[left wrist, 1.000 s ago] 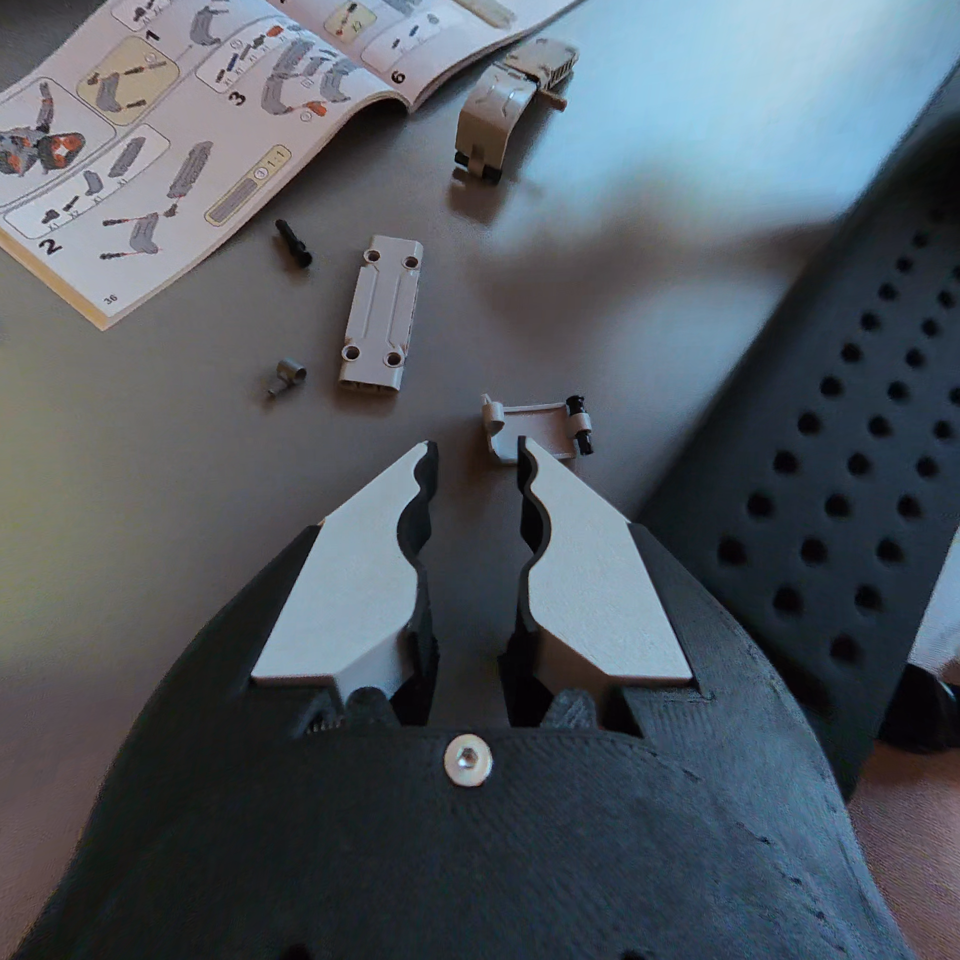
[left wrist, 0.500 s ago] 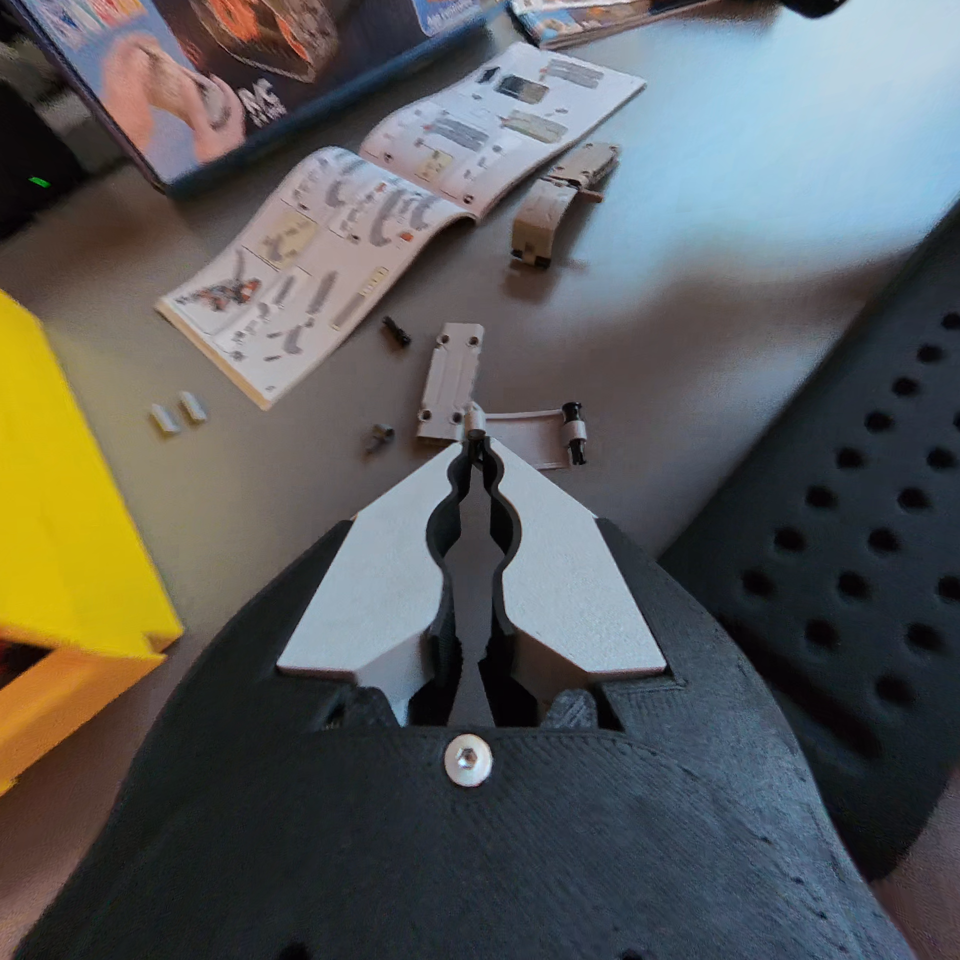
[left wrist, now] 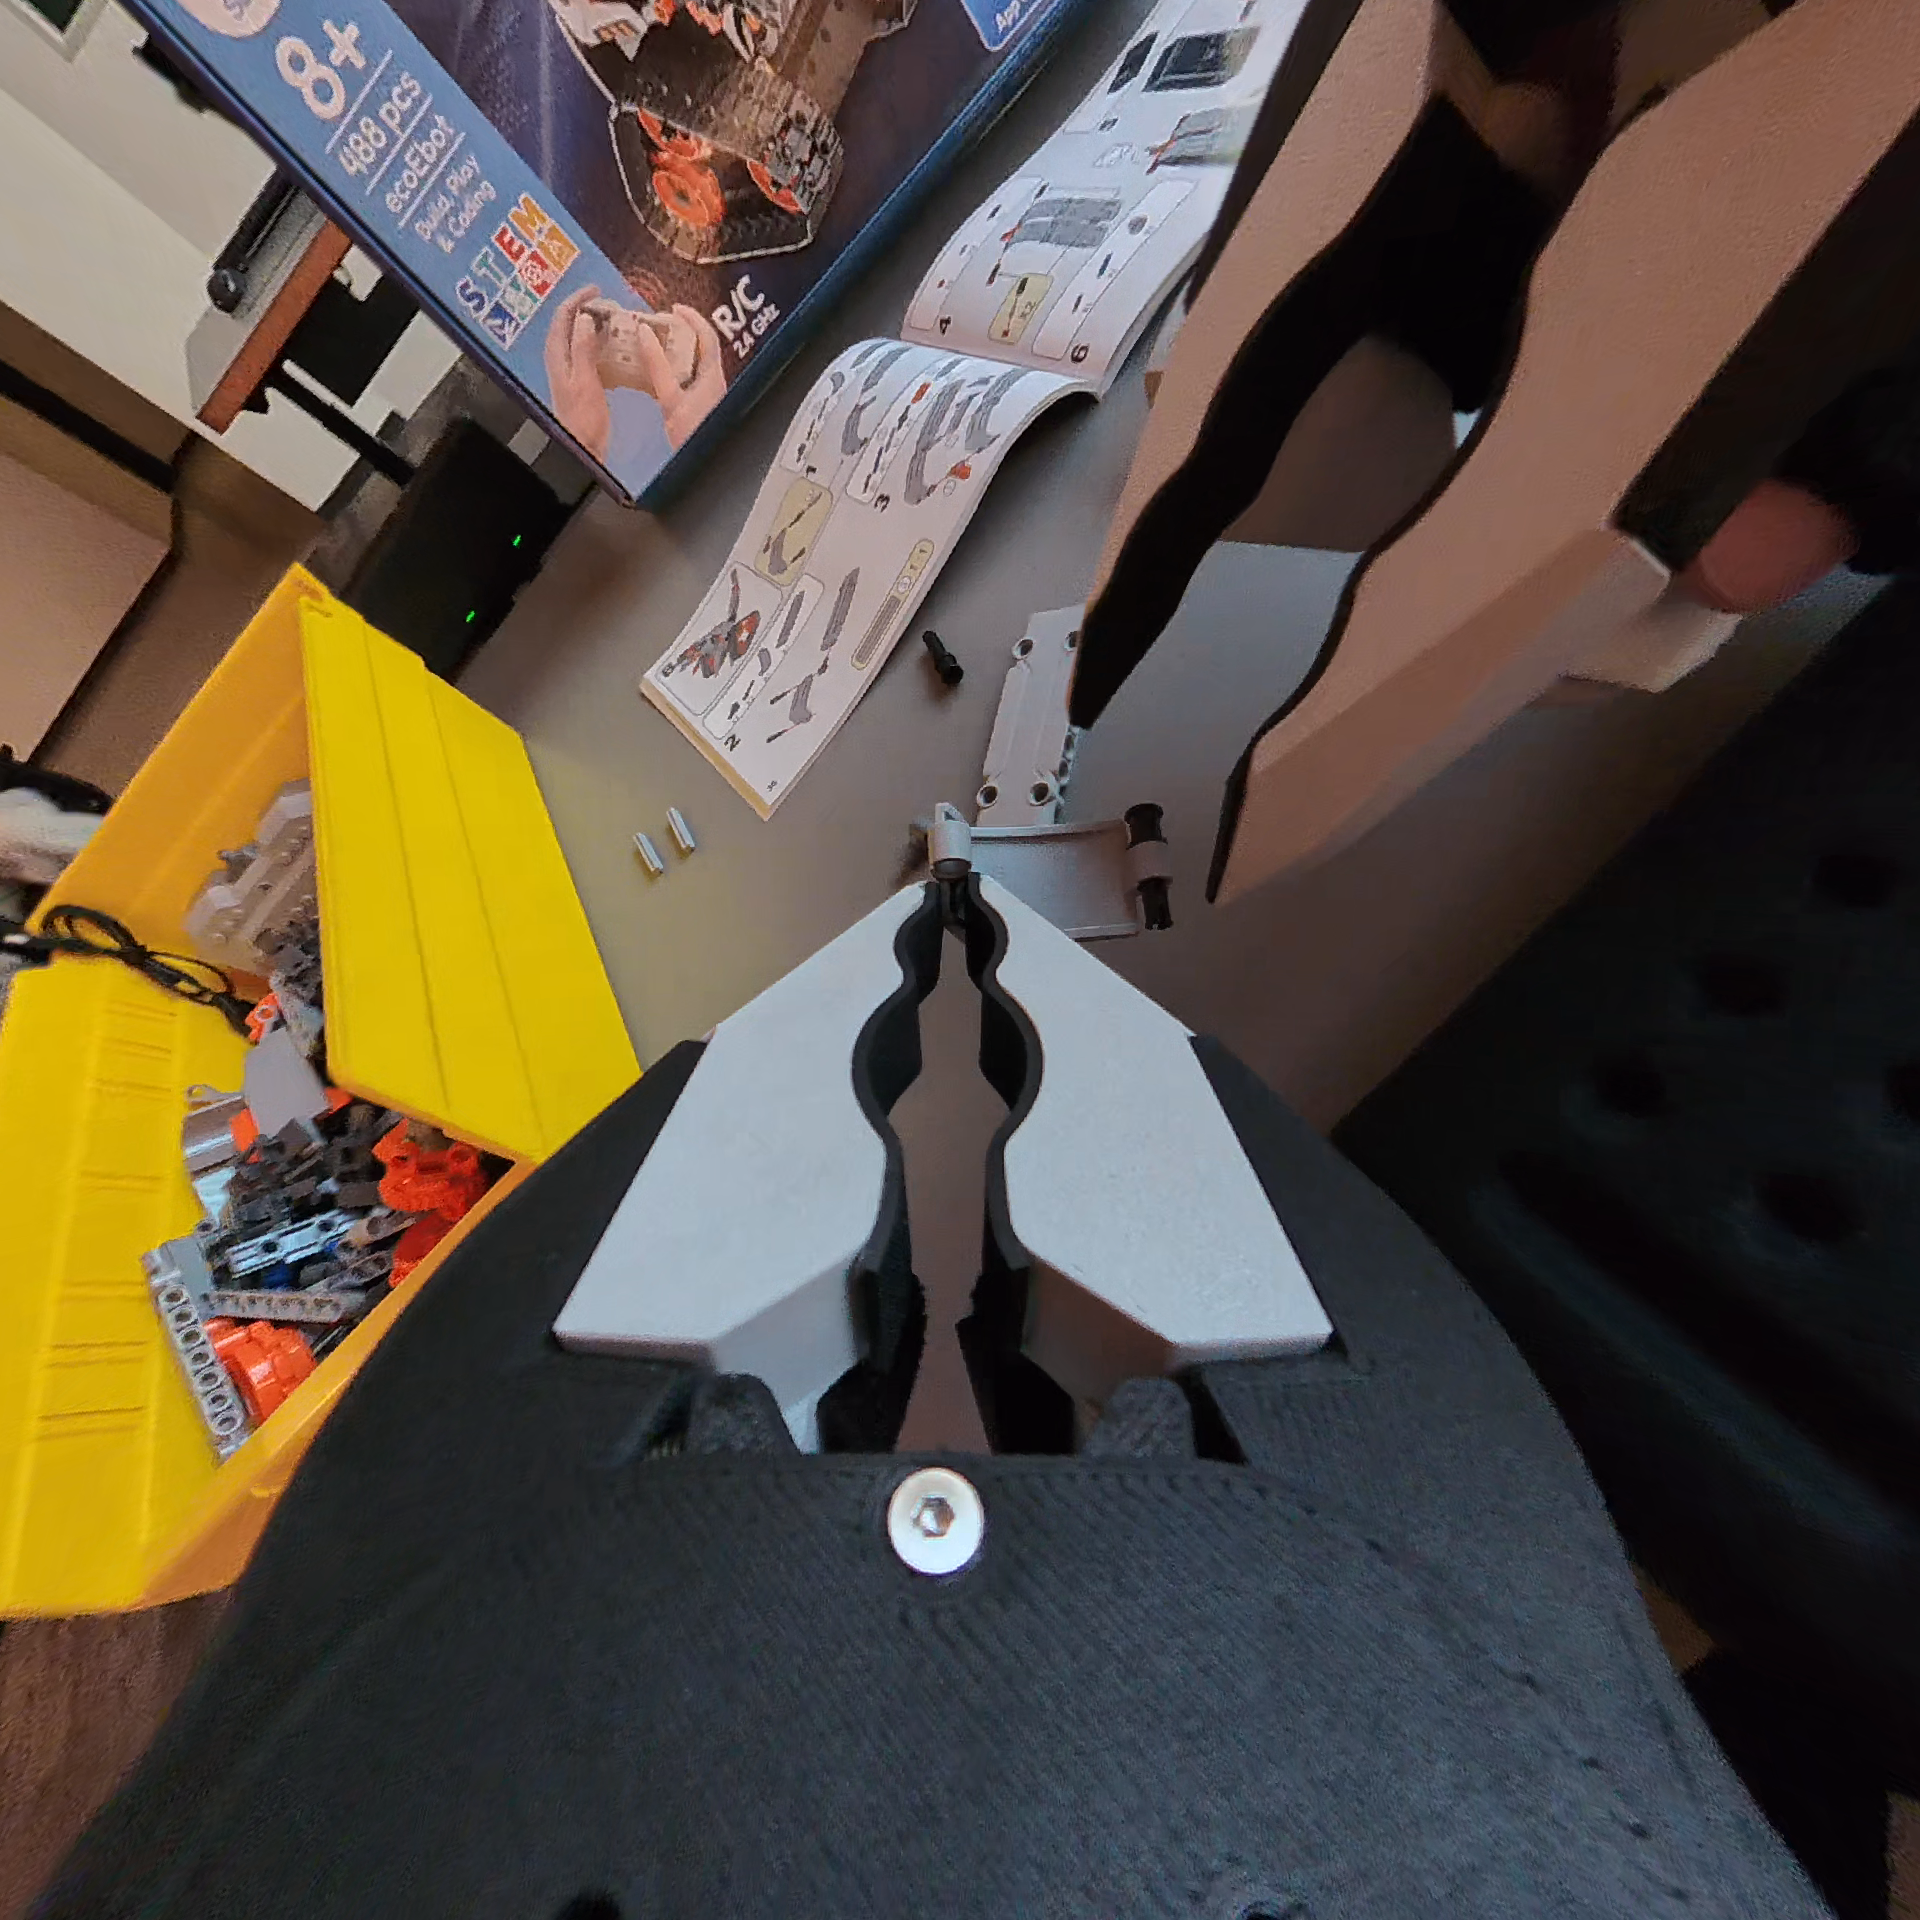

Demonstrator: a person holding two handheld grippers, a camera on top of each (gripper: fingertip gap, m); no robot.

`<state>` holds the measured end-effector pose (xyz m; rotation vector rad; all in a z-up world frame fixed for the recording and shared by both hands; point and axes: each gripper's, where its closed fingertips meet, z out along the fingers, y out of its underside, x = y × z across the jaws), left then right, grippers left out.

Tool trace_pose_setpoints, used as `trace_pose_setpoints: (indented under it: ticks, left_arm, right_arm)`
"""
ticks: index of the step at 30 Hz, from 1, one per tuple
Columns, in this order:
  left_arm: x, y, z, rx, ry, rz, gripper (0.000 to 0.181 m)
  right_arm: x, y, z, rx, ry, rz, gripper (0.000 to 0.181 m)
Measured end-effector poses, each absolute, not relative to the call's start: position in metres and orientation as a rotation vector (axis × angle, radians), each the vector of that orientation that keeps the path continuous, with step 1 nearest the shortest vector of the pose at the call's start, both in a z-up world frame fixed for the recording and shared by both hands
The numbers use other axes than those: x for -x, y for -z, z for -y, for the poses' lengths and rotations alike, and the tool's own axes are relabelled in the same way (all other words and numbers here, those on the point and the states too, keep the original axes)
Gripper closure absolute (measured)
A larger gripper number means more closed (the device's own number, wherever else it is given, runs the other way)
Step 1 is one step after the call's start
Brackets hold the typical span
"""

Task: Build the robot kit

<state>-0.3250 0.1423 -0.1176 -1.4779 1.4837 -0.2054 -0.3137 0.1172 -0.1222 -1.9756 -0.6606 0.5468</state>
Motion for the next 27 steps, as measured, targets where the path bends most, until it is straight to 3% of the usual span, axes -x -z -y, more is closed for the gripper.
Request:
trace_pose_setpoints:
  ticks: [9, 11, 27]
  left_arm:
    - [0.32, 0.111, -0.134, 1.588, 0.135, -1.44, 0.179]
    - [0.321, 0.112, -0.131, 1.603, 0.115, -1.433, 0.179]
    - [0.313, 0.106, -0.129, 1.668, 0.204, -1.374, 0.179]
  right_arm:
    - [0.319, 0.125, -0.116, 1.966, -0.404, 0.696, 0.132]
    - [0.323, 0.126, -0.112, 1.964, -0.421, 0.733, 0.155]
    - [0.317, 0.129, -0.114, 2.005, -0.6, 0.631, 0.157]
